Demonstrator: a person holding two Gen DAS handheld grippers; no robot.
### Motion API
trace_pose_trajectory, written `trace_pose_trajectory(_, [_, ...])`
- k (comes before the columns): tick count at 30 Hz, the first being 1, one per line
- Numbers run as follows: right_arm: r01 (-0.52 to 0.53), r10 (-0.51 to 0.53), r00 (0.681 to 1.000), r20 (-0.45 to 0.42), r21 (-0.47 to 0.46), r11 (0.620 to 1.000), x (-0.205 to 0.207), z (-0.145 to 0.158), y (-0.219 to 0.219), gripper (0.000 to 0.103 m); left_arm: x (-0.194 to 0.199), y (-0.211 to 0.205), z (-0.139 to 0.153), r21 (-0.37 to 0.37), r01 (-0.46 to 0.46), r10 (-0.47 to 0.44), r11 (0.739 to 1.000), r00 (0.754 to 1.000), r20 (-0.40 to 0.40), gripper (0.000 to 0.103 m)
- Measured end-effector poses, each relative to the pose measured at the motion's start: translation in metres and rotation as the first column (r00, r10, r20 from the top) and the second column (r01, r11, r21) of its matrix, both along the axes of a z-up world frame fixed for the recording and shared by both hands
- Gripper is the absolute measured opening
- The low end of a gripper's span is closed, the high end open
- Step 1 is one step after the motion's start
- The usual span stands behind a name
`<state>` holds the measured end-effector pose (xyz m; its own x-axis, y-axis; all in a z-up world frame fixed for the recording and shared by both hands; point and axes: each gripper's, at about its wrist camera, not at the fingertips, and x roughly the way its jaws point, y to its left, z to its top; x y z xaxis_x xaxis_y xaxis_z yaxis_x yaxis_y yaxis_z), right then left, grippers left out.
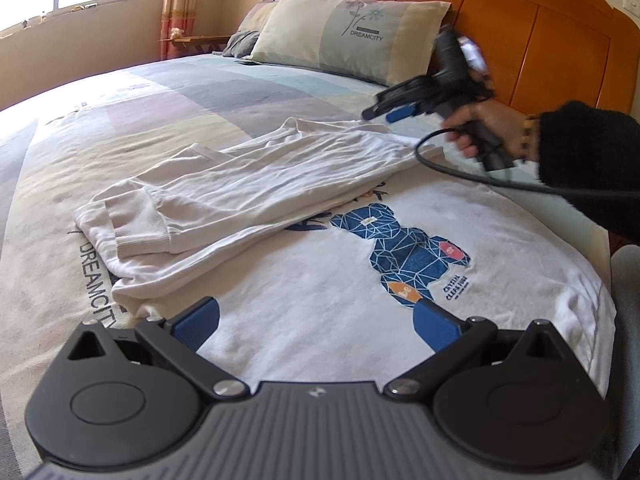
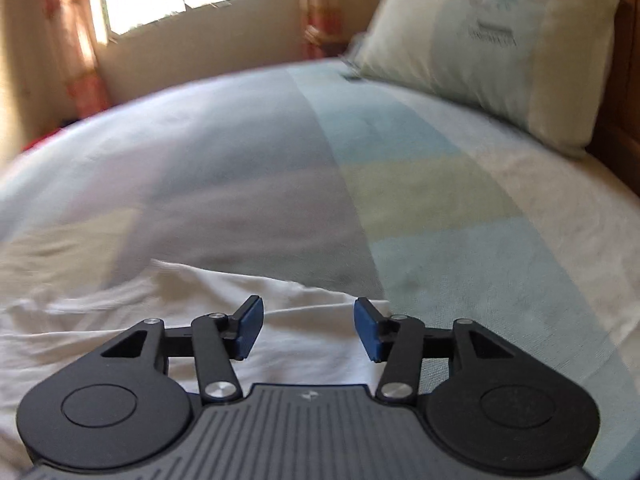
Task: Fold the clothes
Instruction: 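Lift the right gripper away from the folded sleeve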
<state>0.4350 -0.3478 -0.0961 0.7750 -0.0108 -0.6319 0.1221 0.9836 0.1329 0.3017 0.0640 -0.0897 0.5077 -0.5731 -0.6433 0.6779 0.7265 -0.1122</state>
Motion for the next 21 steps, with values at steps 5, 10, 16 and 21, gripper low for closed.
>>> trace_pose_trajectory(5, [-0.059, 0.059, 0.998, 0.016, -0.011, 0.998, -0.053, 0.015, -0.003, 0.059, -0.004, -0.002, 0.004, 0.000, 0.010, -0.010, 1.000, 1.000, 0.016, 0.102])
trace_pose_trajectory(10, [-0.137, 0.137, 0.990, -0.009, -0.113, 0.984, -0.091, 0.014, -0.015, 0.059, -0.007, 0.000, 0.008, -0.011, 0.018, -0.017, 1.000, 0.999, 0.029, 0.102])
trace_pose_trajectory(16, [-0.250, 0.221, 0.968, -0.120, -0.342, 0.906, -0.095, -0.009, 0.000, 0.056, -0.003, -0.003, 0.004, 0.002, 0.015, -0.015, 1.000, 1.000, 0.015, 0.102])
trace_pose_trajectory(21, [-0.262, 0.232, 0.965, -0.125, -0.360, 0.895, -0.089, -0.019, 0.008, 0.015, -0.003, -0.006, -0.001, 0.017, 0.021, -0.021, 1.000, 1.000, 0.010, 0.102])
